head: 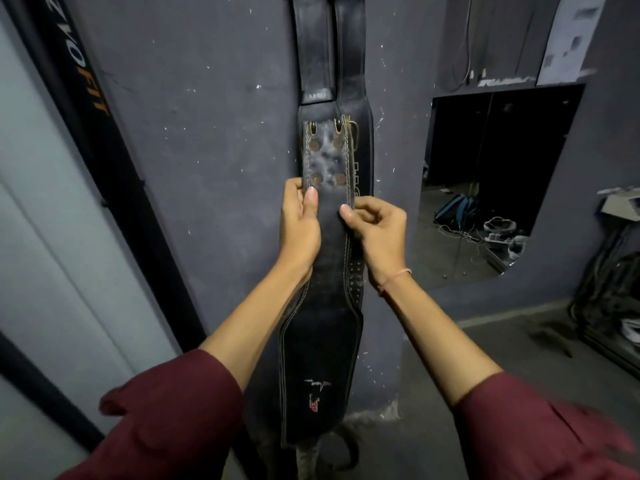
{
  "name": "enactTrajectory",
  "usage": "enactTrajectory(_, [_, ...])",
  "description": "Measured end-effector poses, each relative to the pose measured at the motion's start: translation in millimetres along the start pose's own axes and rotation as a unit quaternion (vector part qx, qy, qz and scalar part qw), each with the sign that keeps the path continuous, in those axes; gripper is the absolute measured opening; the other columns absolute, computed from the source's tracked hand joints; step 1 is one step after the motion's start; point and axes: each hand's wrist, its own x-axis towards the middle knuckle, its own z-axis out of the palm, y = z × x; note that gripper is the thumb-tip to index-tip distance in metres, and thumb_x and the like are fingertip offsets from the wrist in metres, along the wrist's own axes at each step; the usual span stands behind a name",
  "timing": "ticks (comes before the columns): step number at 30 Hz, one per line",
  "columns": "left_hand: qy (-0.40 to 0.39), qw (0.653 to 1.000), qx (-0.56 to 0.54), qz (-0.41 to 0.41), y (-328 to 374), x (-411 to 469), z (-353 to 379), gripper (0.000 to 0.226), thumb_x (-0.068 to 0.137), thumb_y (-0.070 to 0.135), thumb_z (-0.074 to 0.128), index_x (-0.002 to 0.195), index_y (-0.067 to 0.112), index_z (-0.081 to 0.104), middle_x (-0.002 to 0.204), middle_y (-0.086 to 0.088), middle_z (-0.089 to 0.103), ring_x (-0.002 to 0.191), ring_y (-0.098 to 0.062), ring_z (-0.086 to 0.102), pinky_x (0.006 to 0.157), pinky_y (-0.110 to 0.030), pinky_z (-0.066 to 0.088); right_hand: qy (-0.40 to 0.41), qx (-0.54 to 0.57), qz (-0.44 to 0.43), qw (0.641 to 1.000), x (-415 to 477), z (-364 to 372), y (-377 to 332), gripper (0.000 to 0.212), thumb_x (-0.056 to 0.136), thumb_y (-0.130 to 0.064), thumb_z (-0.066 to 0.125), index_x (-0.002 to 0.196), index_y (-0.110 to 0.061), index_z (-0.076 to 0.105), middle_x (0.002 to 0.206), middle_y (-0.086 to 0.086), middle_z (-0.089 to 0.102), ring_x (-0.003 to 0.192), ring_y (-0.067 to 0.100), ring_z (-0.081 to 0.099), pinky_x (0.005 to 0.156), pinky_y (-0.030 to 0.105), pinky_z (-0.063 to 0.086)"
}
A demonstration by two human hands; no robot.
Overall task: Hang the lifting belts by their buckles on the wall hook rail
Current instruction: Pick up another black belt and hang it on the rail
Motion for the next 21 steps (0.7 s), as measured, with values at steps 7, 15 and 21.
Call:
enactTrajectory(7, [0.037, 0.999, -0.012, -0.013, -19.4, -5.6, -12.5, 0.009, 0.105, 0.012, 0.039, 0.104, 0.009, 0.048, 0.085, -0.006, 0.048, 0.076, -0.014, 0.042, 0.069, -0.028, 0.036, -0.107, -0.076, 0.149, 0.98, -91.7, -21.0, 75.4, 0.03, 0.085, 0.0, 0.073, 0.063, -0.016, 0.058, 0.057, -0.015, 0.05, 0.058, 0.0, 0.046, 0.065, 0.021, 0.041])
enactTrajectory(15, [0.04, 0.997, 0.062, 0.039, 1.2, -6.5, 2.8, 0.017, 0.107, 0.018, 0.037, 0.115, 0.005, 0.044, 0.084, 0.011, 0.051, 0.07, 0.005, 0.05, 0.067, -0.013, 0.041, -0.055, 0.001, 0.024, 0.998, 0.6, 11.5, 0.6, 0.015, 0.093, 0.007, 0.057, 0.092, -0.008, 0.063, 0.08, -0.016, 0.068, 0.077, -0.004, 0.062, 0.079, 0.015, 0.052])
enactTrajectory(21, [-0.029, 0.982, 0.163, 0.087, -32.3, -46.0, -11.8, 0.022, 0.105, 0.035, 0.037, 0.11, 0.014, 0.04, 0.079, 0.002, 0.057, 0.068, -0.011, 0.056, 0.063, -0.039, 0.045, -0.018, 0.02, 0.006, 1.0, 11.5, 17.0, -4.8, 0.017, 0.091, 0.009, 0.057, 0.084, -0.006, 0.061, 0.077, -0.004, 0.064, 0.075, 0.005, 0.057, 0.072, 0.019, 0.049])
